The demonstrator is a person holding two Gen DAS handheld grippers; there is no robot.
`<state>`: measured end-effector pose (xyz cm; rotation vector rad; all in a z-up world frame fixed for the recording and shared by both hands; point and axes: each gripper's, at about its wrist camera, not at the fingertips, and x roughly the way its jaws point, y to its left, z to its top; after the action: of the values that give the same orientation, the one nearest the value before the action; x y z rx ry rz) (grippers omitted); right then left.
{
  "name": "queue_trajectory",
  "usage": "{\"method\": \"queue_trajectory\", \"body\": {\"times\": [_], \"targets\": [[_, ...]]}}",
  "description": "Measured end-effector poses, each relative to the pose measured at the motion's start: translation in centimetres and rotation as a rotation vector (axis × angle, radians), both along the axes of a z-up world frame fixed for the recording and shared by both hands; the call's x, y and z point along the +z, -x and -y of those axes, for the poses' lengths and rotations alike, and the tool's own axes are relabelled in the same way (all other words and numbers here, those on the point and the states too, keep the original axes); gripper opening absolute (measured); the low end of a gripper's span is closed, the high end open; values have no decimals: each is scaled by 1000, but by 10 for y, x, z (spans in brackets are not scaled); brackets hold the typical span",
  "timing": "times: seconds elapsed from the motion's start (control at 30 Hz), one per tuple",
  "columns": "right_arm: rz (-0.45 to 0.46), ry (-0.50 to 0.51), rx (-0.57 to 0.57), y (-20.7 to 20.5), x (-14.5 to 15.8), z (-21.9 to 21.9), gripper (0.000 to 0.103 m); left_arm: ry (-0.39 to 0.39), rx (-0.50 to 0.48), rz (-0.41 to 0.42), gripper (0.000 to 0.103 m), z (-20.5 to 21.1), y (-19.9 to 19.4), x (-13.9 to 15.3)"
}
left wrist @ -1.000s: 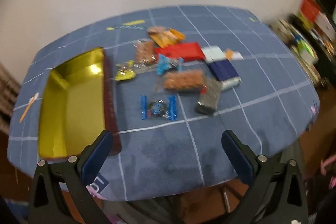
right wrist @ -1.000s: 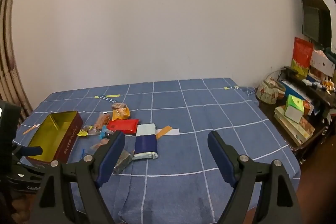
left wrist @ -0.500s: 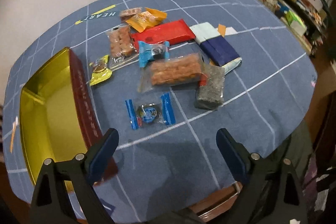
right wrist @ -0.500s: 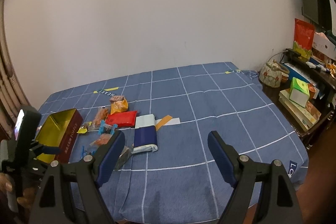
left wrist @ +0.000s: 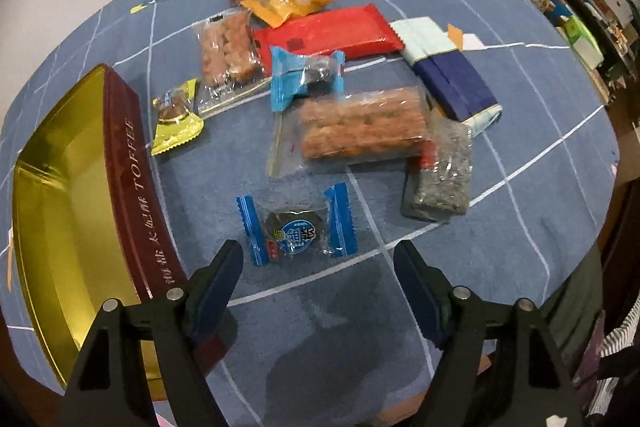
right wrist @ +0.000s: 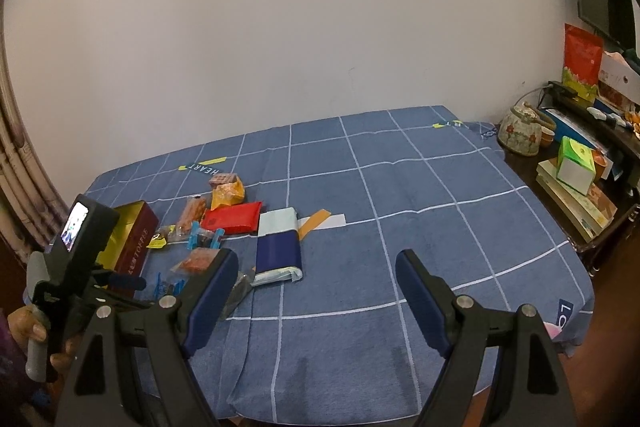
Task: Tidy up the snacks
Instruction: 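Move the left gripper toward the blue-wrapped candy near the tin, then close the left gripper on the blue-wrapped candy and lift it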
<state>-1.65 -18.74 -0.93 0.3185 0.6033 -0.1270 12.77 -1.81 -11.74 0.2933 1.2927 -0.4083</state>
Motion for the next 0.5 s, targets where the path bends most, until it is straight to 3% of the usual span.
{"method": "queue_trajectory", "body": {"times": [0.5], "targets": [[-27,-17,7,-4,-4,4,83,-67,3,47,72,12,4,-16]]}}
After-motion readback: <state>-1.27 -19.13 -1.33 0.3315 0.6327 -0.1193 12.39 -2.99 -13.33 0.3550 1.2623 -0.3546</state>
